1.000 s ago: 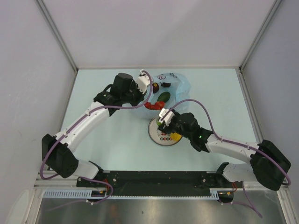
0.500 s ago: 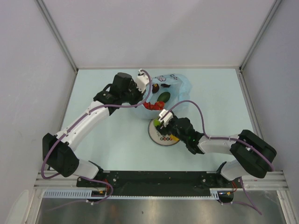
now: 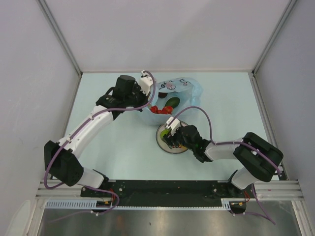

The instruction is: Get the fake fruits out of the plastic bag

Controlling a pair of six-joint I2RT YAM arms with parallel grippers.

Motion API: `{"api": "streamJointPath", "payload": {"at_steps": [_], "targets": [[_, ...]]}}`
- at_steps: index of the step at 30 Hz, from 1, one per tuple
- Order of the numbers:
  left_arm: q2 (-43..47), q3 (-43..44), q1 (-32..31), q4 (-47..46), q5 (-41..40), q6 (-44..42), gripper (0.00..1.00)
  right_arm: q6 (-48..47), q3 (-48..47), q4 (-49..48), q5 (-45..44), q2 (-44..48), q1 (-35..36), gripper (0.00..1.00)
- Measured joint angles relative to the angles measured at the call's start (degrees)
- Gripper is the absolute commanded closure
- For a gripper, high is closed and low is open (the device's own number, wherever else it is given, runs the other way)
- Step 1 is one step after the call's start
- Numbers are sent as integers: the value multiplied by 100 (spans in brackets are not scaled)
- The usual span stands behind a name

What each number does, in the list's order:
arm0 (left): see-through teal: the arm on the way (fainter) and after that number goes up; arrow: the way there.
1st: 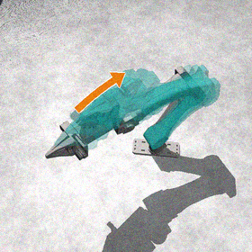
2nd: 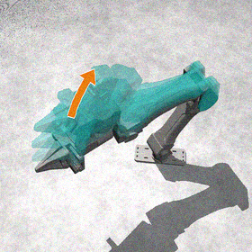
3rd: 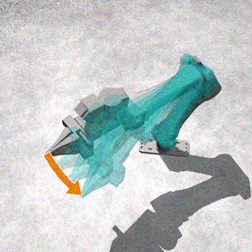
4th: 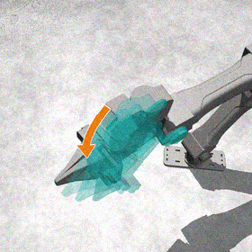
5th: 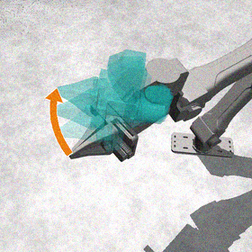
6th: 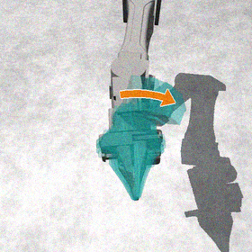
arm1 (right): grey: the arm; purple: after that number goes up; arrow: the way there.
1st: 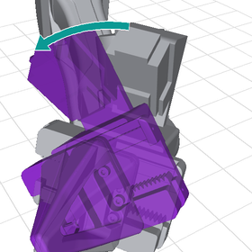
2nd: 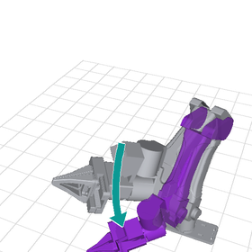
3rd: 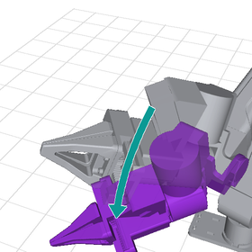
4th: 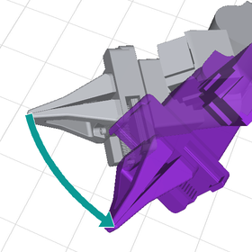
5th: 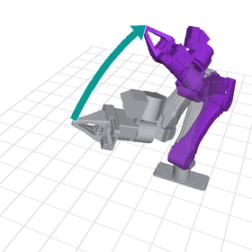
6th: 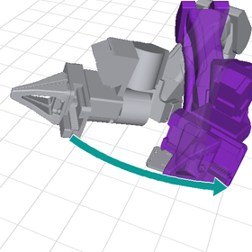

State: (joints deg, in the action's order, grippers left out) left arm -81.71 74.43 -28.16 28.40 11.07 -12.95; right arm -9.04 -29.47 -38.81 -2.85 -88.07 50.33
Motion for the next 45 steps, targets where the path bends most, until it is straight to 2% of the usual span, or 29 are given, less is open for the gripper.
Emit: {"api": "streamJointPath", "payload": {"at_steps": [3,5,6,7,13,15,21,26,33,45], "targets": [[7,0,20,0,35,9,100,-2,-15,90,160,37,31,19],[33,0,35,2,76,42,100,0,-103,535,271,210,83,15],[63,0,44,4,98,50,99,-11,-181,868,337,323,114,4],[103,0,50,7,118,61,100,-7,-297,1233,380,437,131,0],[564,-2,109,7,308,170,100,46,-1600,3051,859,861,122,1],[750,-2,127,4,376,203,100,140,-2068,3477,1051,833,74,7],[1117,-17,219,0,533,280,99,485,-3150,4325,1211,98,-109,14],[1165,-31,442,-11,634,407,100,662,-3316,4999,1071,-428,-234,8],[1237,-232,529,-127,824,564,100,678,-3554,5606,778,-824,-286,7],[1423,-380,588,-273,918,671,100,249,-4494,6459,-37,-1519,-361,7]]}}
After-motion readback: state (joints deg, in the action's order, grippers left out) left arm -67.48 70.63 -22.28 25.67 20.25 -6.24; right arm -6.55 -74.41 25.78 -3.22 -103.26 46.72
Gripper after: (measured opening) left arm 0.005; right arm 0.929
